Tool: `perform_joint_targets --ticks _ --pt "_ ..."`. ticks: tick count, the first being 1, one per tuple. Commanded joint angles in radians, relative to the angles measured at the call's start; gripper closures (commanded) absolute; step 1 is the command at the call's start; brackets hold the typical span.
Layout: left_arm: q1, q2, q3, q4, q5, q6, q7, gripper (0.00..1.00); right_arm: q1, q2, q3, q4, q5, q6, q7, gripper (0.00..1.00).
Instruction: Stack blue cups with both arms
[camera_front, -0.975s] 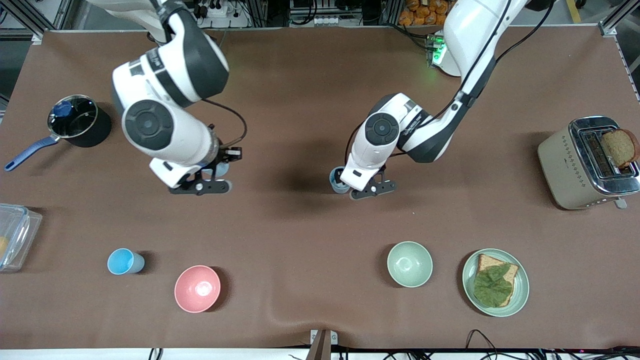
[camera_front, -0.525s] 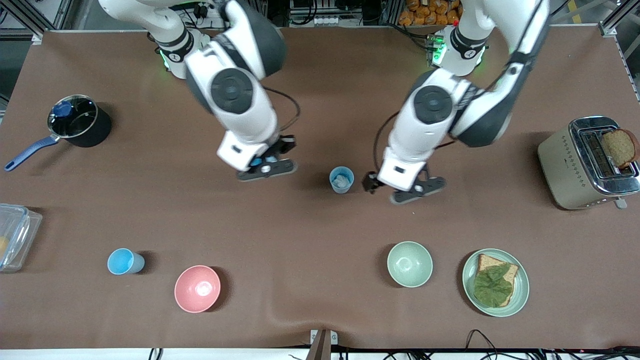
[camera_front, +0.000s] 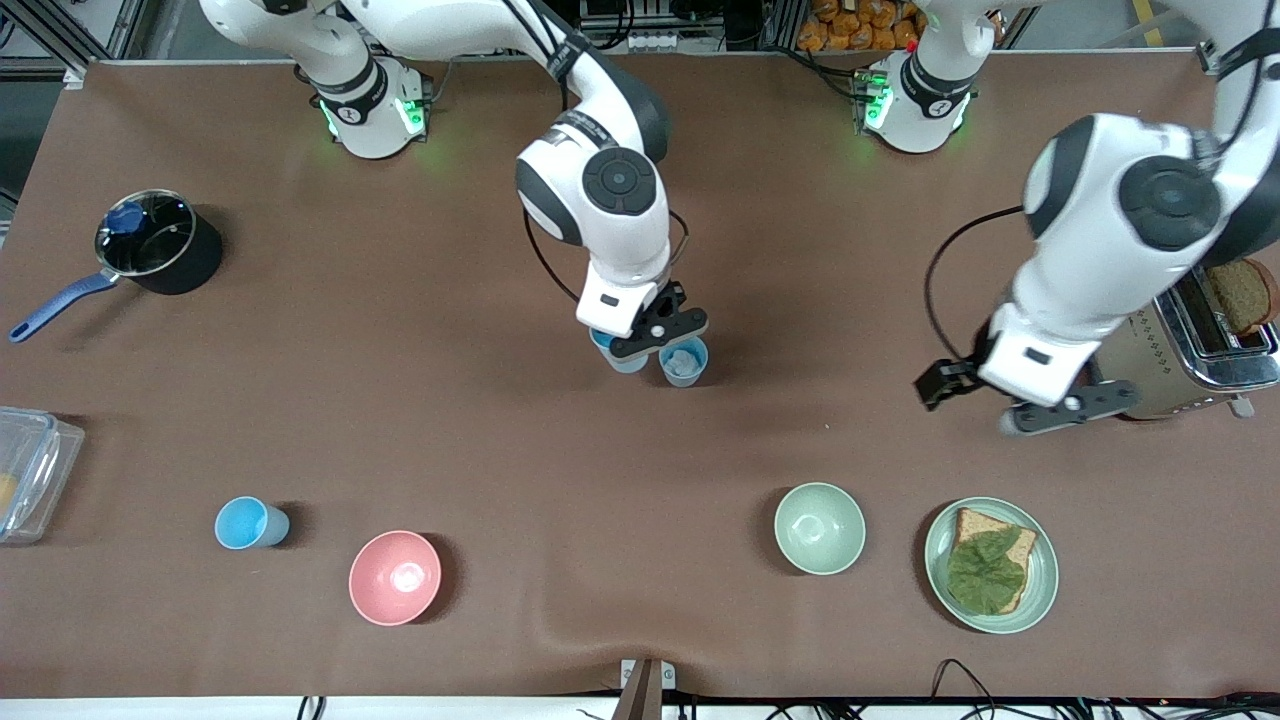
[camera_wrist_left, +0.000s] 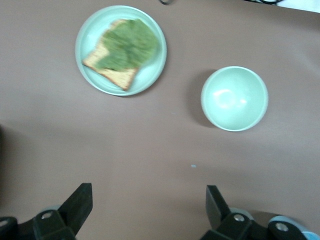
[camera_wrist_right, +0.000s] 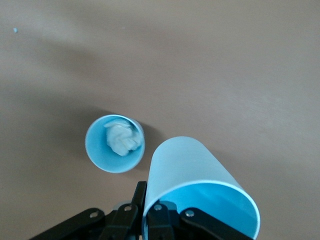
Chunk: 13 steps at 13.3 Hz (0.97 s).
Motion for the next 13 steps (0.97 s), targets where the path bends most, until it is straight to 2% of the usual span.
perform_joint_targets --ticks 1,4,5,8,11,13 --pt "0.048 -0.061 -0.011 0.005 0.001 -0.084 0.082 0.0 0.034 0.034 -0.014 0.045 -0.025 0.017 0.006 1.0" --pt "0.058 -0.075 -0.014 0.146 0.001 -0.282 0.09 0.0 0.058 0.073 -0.014 0.086 -0.025 0.017 0.09 1.0" --pt "0.066 -0.073 -0.012 0.163 -0.001 -0.319 0.091 0.0 0.068 0.085 -0.014 0.097 -0.025 0.023 0.138 1.0" --pt "0.107 -0.112 -0.011 0.157 -0.023 -0.368 0.158 0.0 0.077 0.103 -0.014 0.1 -0.025 0.072 0.169 1.0" --pt "0.098 -0.153 0.046 0.154 -0.126 -0.373 0.203 0.0 0.078 0.116 -0.014 0.106 -0.025 0.08 0.172 1.0" --pt "0.108 -0.179 0.06 0.121 -0.131 -0.373 0.289 0.0 0.083 0.12 -0.014 0.106 -0.025 0.094 0.177 1.0"
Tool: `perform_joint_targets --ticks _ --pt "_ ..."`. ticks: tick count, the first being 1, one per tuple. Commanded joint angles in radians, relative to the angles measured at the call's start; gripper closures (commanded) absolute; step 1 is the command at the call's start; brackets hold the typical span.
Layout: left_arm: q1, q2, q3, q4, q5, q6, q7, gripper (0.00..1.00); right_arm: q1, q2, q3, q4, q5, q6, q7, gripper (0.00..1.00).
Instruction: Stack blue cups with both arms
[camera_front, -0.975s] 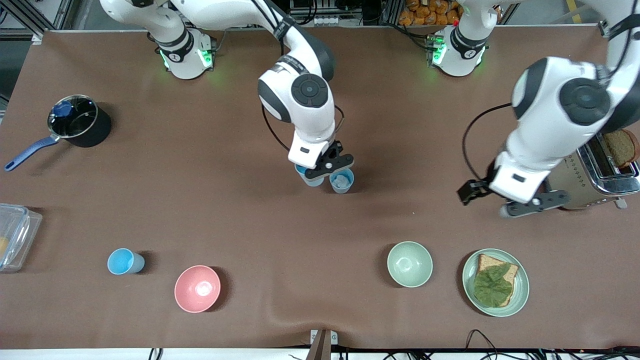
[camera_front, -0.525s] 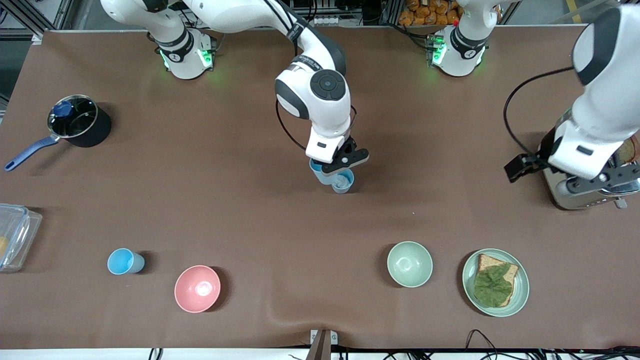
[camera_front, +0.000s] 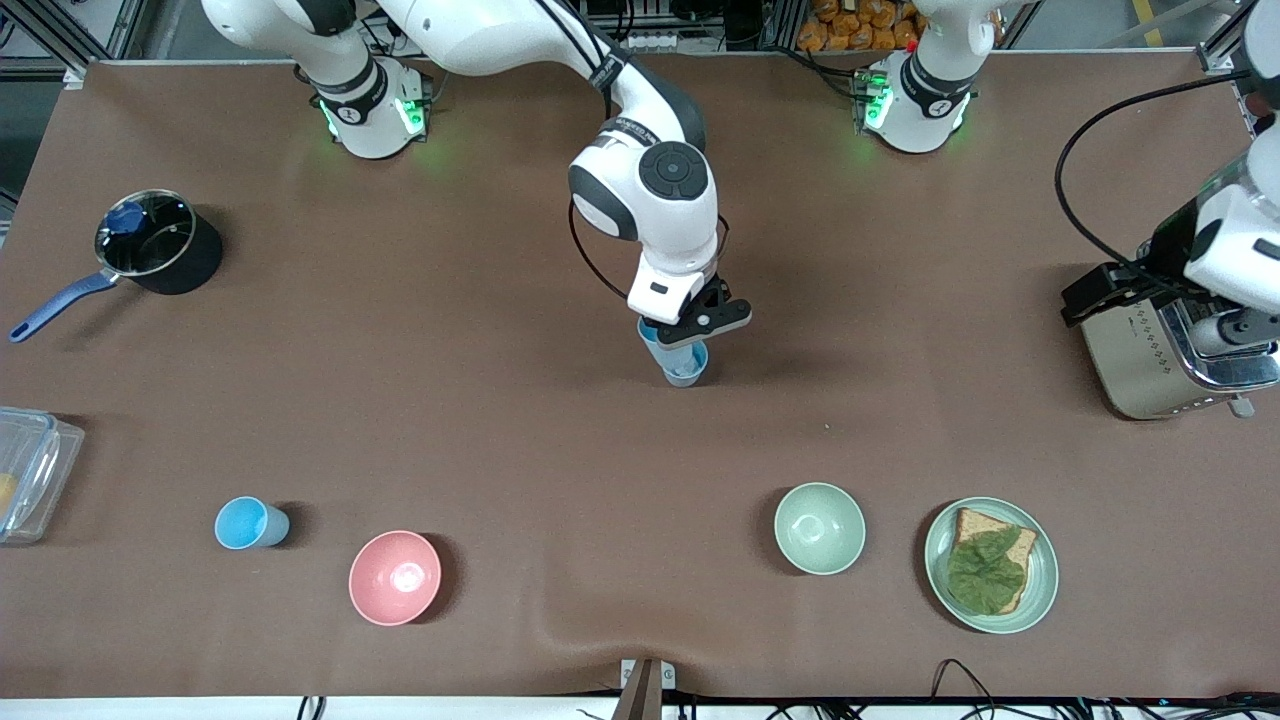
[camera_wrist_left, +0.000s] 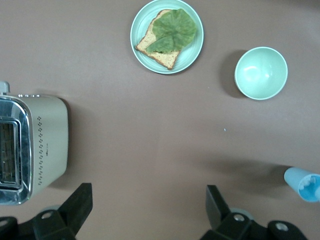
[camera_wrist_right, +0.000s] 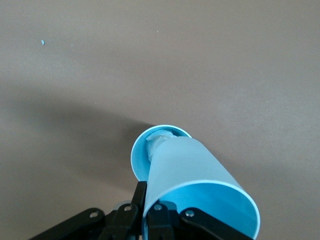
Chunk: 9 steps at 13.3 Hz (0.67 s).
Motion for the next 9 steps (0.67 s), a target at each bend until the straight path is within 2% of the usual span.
perform_joint_targets --ticks 1,3,6,7,8,9 --pt "0.013 -0.066 0.021 -0.062 -0.036 -0.011 0.074 0.0 0.015 0.028 -0.011 0.039 -0.018 0.007 0.033 1.0" --pt "-0.006 -0.082 0.077 -0.078 -0.08 -0.007 0.077 0.0 0.019 0.036 -0.011 0.039 -0.019 0.015 0.033 1.0" --pt "-0.012 -0.084 0.085 -0.075 -0.099 -0.016 0.08 0.0 0.019 0.039 -0.011 0.038 -0.024 0.019 0.031 1.0" --pt "-0.026 -0.085 0.082 -0.075 -0.096 -0.022 0.068 0.0 0.019 0.039 -0.011 0.038 -0.04 0.019 0.031 0.89" --pt "-0.032 -0.085 0.085 -0.075 -0.096 -0.028 0.072 0.0 0.019 0.039 -0.011 0.036 -0.045 0.019 0.034 0.01" --pt "-0.052 -0.085 0.087 -0.066 -0.094 -0.03 0.083 0.0 0.029 0.038 -0.009 0.036 -0.044 0.018 0.046 0.0"
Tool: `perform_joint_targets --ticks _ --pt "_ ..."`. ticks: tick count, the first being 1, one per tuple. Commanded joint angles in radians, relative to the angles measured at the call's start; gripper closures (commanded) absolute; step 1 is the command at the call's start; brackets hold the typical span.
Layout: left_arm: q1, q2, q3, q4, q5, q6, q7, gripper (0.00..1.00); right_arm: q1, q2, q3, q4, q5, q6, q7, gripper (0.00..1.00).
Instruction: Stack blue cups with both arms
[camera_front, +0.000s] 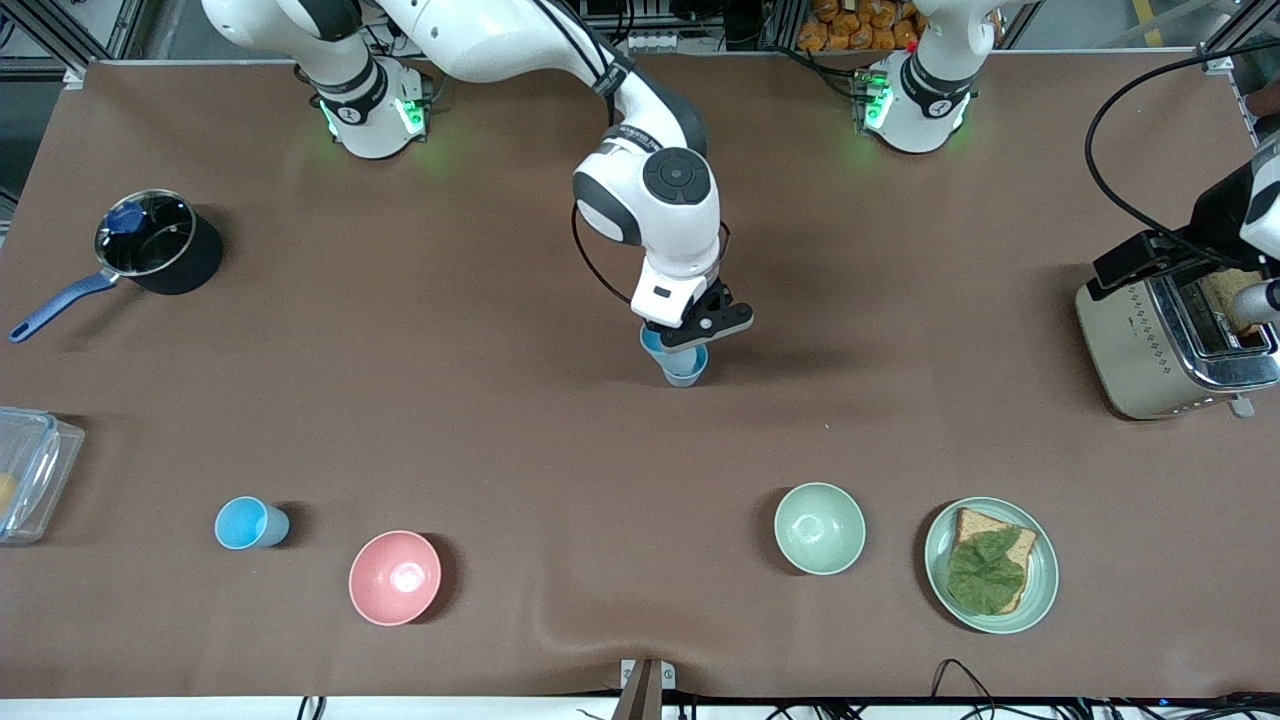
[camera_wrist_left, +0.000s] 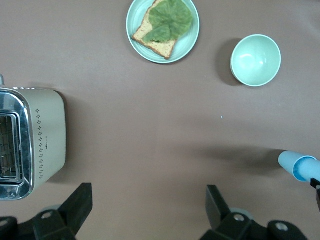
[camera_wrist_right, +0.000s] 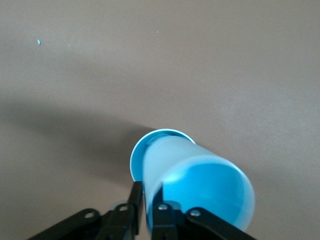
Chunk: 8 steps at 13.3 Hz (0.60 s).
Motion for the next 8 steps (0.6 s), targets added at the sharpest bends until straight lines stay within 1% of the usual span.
perform_joint_targets --ticks 1,2,3,4,5,8 --pt "-0.037 -0.027 0.013 -0.014 -0.013 -0.014 0.016 0.0 0.024 0.02 -0.009 0.035 -0.023 -0.004 0.069 0.0" --pt "-0.044 -0.021 0.013 -0.013 -0.013 -0.014 0.016 0.0 0.024 0.016 -0.009 0.035 -0.023 -0.005 0.11 0.0" --pt "-0.084 -0.018 0.032 -0.011 -0.012 -0.014 0.006 0.0 0.021 0.008 -0.009 0.035 -0.021 -0.011 0.133 0.0" --pt "-0.16 -0.012 0.109 -0.005 -0.01 -0.014 -0.001 0.0 0.015 -0.004 -0.009 0.035 -0.015 -0.021 0.139 0.0" --pt "-0.202 -0.004 0.17 0.008 -0.01 -0.012 0.005 0.0 0.004 -0.02 -0.011 0.035 -0.01 -0.046 0.136 0.0" --pt "-0.213 -0.004 0.18 0.003 -0.01 -0.012 0.006 0.0 -0.068 -0.113 -0.011 0.025 -0.006 -0.213 0.117 0.0"
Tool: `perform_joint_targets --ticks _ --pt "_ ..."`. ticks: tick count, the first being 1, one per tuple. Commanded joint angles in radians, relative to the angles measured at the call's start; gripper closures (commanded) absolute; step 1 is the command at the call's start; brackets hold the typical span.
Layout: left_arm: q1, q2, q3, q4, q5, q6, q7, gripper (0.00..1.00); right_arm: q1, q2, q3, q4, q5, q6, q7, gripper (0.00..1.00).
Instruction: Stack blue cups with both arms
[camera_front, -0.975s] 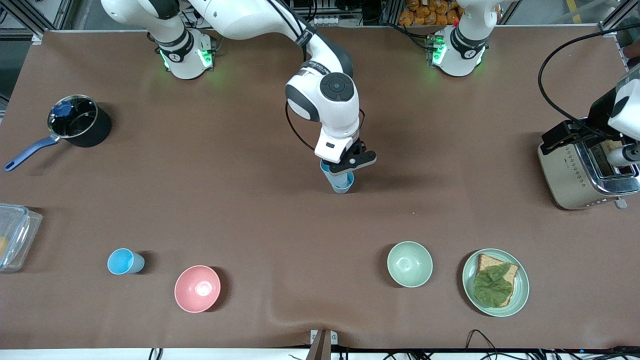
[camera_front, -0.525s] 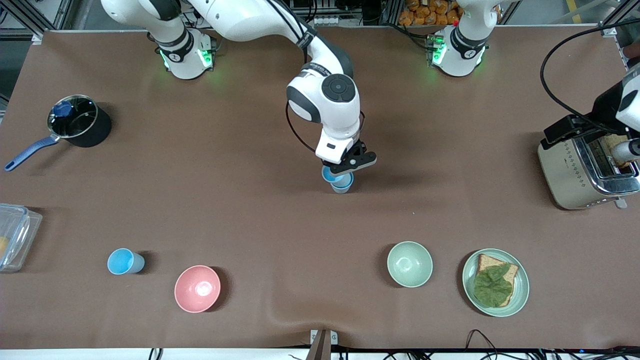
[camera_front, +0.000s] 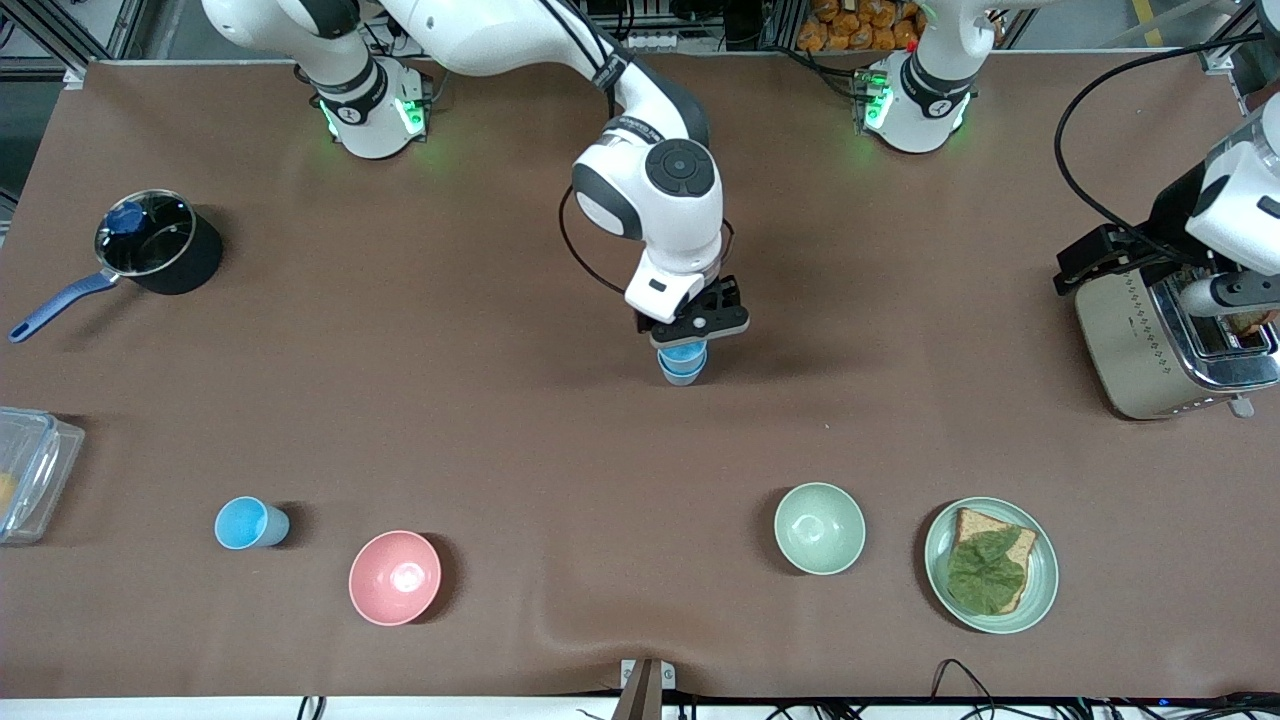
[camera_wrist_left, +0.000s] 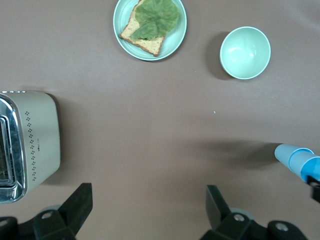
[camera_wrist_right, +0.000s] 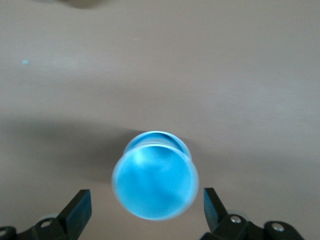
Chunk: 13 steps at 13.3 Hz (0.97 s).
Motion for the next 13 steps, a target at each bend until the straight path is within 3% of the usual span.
perform_joint_targets --ticks 1,3,6,9,13 --pt "-0.035 -0.009 0.019 -0.008 -0.01 -0.01 0.001 0.0 -0.087 -0.118 0.013 -0.034 -0.005 -0.12 -0.031 0.0" --pt "-0.085 -0.014 0.072 -0.014 0.003 -0.01 0.003 0.0 -0.168 -0.19 0.017 -0.072 0.006 -0.194 -0.18 0.0" --pt "-0.088 -0.013 0.077 -0.014 0.003 -0.01 0.003 0.0 -0.326 -0.307 0.016 -0.144 0.065 -0.329 -0.457 0.0" --pt "-0.072 -0.006 0.073 -0.014 0.003 -0.006 0.021 0.0 -0.501 -0.456 0.014 -0.303 0.067 -0.352 -0.683 0.0" --pt "-0.076 -0.006 0.068 -0.013 0.005 -0.007 0.027 0.0 -0.671 -0.647 0.02 -0.432 0.062 -0.394 -0.729 0.0"
